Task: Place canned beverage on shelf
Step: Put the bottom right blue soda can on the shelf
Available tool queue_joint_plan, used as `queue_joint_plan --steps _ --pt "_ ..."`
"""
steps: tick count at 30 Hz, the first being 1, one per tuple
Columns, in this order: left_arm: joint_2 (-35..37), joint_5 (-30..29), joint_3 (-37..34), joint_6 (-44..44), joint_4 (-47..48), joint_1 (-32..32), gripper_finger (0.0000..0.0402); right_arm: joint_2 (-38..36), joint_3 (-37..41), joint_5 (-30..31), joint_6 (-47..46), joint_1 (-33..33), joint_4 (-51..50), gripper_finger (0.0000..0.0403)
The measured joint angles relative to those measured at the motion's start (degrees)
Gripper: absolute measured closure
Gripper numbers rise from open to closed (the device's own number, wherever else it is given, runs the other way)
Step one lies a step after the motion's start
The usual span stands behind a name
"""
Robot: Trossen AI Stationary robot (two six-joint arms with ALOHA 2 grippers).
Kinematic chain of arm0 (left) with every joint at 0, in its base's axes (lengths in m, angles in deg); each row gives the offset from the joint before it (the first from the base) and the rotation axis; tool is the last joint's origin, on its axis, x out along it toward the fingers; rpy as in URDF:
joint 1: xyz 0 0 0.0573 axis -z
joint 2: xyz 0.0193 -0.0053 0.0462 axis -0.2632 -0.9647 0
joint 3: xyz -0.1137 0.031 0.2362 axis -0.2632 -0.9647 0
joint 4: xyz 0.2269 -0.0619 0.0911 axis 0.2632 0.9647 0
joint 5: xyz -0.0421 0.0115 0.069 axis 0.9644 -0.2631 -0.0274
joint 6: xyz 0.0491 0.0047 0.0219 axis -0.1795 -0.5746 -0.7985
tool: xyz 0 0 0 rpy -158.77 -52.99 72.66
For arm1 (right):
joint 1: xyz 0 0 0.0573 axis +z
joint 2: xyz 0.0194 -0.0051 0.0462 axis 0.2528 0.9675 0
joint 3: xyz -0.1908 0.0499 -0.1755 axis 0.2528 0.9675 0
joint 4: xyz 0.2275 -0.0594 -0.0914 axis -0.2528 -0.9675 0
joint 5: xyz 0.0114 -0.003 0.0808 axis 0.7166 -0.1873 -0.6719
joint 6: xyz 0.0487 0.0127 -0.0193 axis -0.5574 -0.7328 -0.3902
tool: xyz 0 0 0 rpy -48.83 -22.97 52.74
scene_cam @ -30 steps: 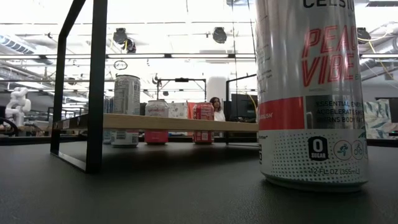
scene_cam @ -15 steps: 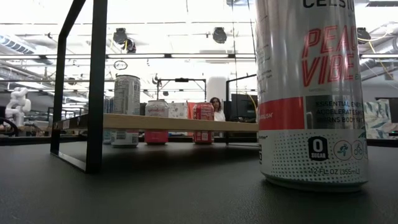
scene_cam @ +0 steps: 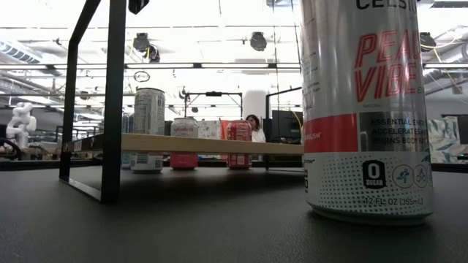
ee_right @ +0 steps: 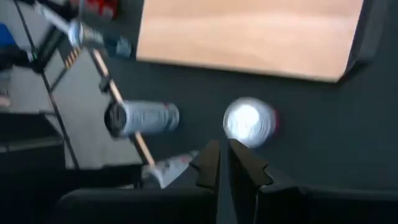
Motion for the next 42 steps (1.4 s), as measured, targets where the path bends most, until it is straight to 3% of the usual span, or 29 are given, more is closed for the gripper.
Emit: queue_joint_plan --steps 15,20,25,37,42 --pt "0.0 2.0 0.0 1.0 -0.2 0.1 0.0402 0.9 0.0 -7.3 -6.5 22.6 -8.3 0.0389" --pt "0.0 3.6 0.0 1.0 -0.2 0.2 0.0402 0.9 0.0 -5.4 -6.2 29.1 -7.1 0.0376" --pt "0.0 3.7 0.0 1.0 -0.2 0.3 0.0402 0.9 0.0 -2.3 -9.5 33.9 -7.1 0.0323" --pt "0.0 3.6 0.0 1.0 -0.2 0.3 0.0402 6.4 0.0 2.7 -8.6 44.5 -6.9 0.0125" --pt "0.0 3.6 0.0 1.0 -0.2 0.3 0.0402 8.1 0.0 5.0 -8.3 48.2 -7.0 0.0083"
